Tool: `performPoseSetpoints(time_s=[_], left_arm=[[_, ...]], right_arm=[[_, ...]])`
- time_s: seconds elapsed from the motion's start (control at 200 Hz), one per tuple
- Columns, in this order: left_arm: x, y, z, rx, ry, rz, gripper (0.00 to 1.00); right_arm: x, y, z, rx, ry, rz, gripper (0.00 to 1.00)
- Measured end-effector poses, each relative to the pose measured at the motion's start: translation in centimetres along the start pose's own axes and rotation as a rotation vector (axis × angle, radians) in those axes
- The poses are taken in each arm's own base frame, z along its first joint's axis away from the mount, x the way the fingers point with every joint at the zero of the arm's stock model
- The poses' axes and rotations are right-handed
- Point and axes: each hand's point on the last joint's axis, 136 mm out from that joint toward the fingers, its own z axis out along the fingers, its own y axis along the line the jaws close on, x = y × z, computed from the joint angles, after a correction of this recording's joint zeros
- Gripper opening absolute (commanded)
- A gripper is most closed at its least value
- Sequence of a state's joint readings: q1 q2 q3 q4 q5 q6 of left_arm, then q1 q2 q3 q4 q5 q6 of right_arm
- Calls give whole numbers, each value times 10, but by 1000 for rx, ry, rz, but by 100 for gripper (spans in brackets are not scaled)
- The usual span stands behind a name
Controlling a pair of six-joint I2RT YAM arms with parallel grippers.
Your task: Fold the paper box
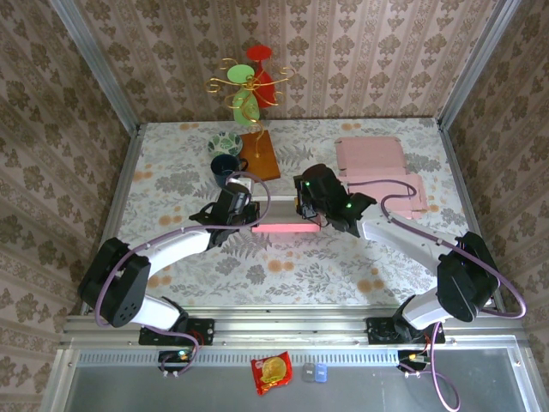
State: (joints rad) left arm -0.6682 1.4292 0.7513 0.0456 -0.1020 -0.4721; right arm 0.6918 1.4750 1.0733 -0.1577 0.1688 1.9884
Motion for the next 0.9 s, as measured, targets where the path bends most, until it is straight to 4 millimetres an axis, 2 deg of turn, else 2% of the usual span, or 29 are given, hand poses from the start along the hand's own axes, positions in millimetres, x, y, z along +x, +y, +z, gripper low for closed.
performPoseSetpoints(time_s=[0.2, 0.365, 0.87, 0.9], left_arm=[[0, 0, 0, 0, 0, 0, 0], [0, 0, 0, 0, 0, 0, 0], [0, 0, 0, -1, 0, 0, 0], [0, 0, 0, -1, 1, 0, 6]], right_arm=[[0, -2, -2, 31, -7, -5, 50], [-2, -14, 3, 79, -14, -5, 48], [-4, -27, 14, 122, -27, 15, 9], [-4, -27, 14, 122, -27, 16, 7]])
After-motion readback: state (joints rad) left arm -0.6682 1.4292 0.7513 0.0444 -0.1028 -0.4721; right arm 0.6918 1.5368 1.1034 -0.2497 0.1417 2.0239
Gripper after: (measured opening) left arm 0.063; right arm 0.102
